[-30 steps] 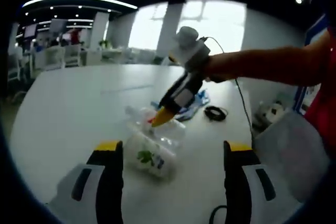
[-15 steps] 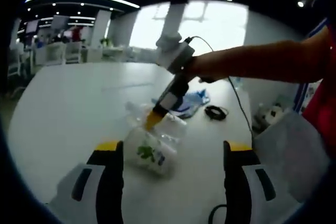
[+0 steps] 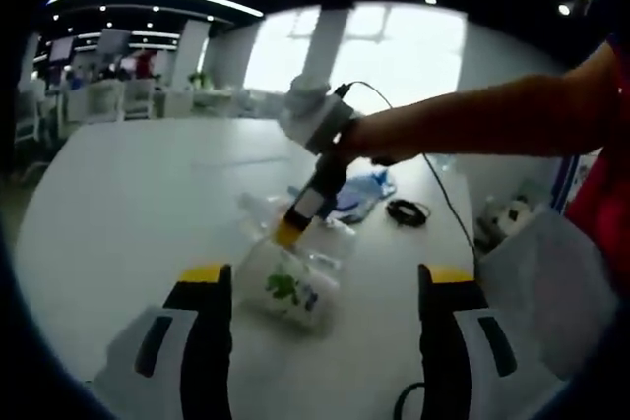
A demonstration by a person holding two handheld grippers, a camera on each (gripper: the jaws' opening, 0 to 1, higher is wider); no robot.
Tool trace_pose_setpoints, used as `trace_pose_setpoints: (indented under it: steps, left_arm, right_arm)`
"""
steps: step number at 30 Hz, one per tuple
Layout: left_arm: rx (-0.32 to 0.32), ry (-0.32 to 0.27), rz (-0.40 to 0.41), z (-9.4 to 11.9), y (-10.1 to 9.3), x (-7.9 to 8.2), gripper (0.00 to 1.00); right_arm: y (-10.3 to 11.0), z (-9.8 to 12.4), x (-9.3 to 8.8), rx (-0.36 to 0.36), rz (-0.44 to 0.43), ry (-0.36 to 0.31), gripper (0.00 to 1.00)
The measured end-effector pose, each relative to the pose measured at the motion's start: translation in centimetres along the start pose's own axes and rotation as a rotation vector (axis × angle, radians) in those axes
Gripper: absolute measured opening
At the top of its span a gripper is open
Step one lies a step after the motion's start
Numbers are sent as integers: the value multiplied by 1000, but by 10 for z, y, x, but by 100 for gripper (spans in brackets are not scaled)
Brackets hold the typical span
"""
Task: Arrange the tabletop items into an orderly group along one side of the table until the central work area is clear of visible clutter.
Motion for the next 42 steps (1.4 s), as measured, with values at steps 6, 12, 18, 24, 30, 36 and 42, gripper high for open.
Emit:
trace_pose_setpoints:
  steps: [6, 12, 18, 24, 30, 36, 42]
  left_arm:
    - [2, 1, 4, 2, 3, -2, 74]
    - [8, 1, 7, 4, 5, -2, 74]
    - [12, 2, 10, 5, 6, -2, 73]
    - [11, 10, 12, 5, 5, -4, 73]
    - [14, 14, 11, 5, 5, -4, 73]
    - [14, 16, 9, 5, 4, -3, 72]
    - [12, 19, 7, 5, 2, -4, 72]
  right_arm:
    - [-1, -4, 0, -2, -34, 22, 47]
    - [-1, -3, 1, -15, -52, 34, 45]
    - [-2, -4, 2, -22, -62, 32, 43]
    - [-3, -3, 3, -33, -60, 14, 41]
    - [-3, 2, 1, -36, -56, -4, 40]
    - [-3, 8, 7, -37, -52, -40, 39]
    - [-3, 13, 12, -40, -49, -71, 39]
Point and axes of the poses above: the point that each gripper's makers call its tool centre point, and the gripper's own axes: z roughly backward along the fingers, y roughly to its left, x roughly out of its top, the point moved 4 cm from there along z, roughly backward along the fingers, and after that the axes turned 12 degrees about z, right-handed, at the moved point
